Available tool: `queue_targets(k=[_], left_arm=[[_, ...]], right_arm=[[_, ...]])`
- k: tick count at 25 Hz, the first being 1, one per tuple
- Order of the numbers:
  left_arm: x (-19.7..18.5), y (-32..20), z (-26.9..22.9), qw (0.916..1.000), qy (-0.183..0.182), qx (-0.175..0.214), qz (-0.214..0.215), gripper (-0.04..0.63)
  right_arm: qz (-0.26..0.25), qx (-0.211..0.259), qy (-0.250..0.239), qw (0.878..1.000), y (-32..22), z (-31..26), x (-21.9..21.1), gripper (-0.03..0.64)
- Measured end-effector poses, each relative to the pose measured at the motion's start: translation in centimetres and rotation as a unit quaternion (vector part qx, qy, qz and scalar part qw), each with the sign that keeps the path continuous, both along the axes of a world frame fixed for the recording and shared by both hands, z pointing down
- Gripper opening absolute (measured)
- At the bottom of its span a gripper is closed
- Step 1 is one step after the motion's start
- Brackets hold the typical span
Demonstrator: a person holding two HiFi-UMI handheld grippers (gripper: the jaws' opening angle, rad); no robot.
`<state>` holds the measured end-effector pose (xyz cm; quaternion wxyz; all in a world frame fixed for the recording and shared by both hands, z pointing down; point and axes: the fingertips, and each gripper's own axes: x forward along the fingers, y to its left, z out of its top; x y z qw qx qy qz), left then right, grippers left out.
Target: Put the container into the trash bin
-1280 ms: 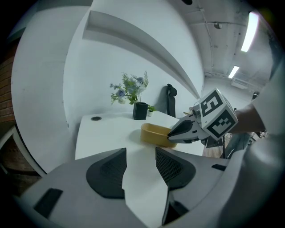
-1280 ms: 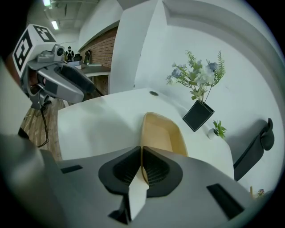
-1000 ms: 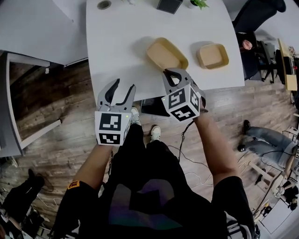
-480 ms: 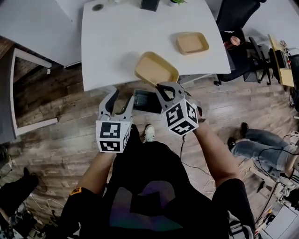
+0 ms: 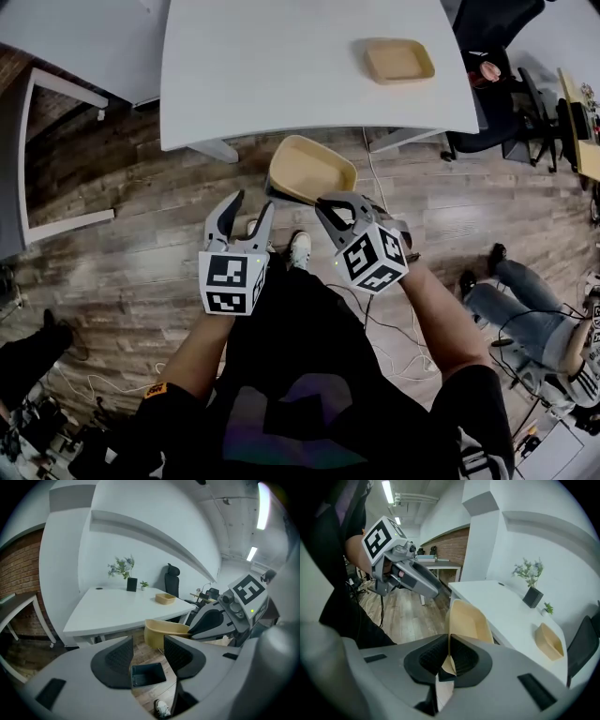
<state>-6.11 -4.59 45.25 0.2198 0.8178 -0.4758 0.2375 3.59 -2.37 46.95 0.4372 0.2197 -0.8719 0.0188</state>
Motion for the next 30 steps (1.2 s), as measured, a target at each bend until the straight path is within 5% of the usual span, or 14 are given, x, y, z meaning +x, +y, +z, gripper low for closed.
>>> queue_targets(k=[15,30], left_arm=[[-0.1,1.1,19.0,0.9918,-0.045,-0.109,0.049,0.192],[-0.9,-0.4,32.5,0.9899,-0.056,-0.125,0.037,0.195]], right_arm=[[-0.049,-0.086,0.050,0.994,0.4,20.6,0.2,0.032],[-0.087,-0.086,0.088,0.989,-1.9,38.6,0.0,0.034]])
